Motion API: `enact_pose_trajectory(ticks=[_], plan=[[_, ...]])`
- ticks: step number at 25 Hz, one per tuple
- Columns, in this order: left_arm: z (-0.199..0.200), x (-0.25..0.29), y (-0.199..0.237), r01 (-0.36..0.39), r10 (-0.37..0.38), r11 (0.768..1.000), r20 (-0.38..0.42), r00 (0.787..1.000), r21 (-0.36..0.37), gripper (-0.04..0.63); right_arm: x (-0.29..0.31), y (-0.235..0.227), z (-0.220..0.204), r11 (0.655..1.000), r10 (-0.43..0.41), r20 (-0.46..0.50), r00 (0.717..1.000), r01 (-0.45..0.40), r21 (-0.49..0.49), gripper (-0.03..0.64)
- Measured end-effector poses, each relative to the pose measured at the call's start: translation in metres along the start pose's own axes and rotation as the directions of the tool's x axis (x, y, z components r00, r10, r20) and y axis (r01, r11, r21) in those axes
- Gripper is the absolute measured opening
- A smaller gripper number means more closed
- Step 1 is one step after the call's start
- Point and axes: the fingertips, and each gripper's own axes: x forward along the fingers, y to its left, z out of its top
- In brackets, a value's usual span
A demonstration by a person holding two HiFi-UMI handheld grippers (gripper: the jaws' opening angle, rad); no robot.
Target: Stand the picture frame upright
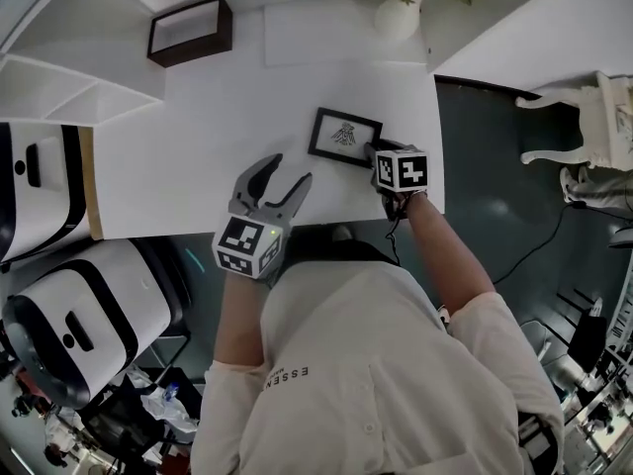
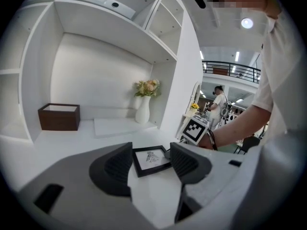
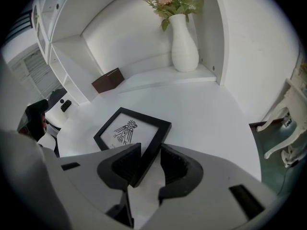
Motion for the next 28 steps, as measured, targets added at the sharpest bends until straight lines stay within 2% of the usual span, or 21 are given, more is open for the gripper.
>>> enact_pose_trajectory(ticks=[9, 28], plan=[[-0.03, -0.026, -0.012, -0.072, 0.072, 0.996, -0.007, 0.997, -0.058, 0.241, -0.008, 0.017, -0.022, 0.997, 0.04, 0.0, 0.999, -0.04, -0.064, 0.138], [-0.07, -0.049, -0.06, -0.098, 0.097, 0.99, -0.011, 0.995, -0.103, 0.241, -0.036, 0.038, -0.081, 0.975, 0.13, -0.036, 0.991, -0.134, -0.179, 0.138]])
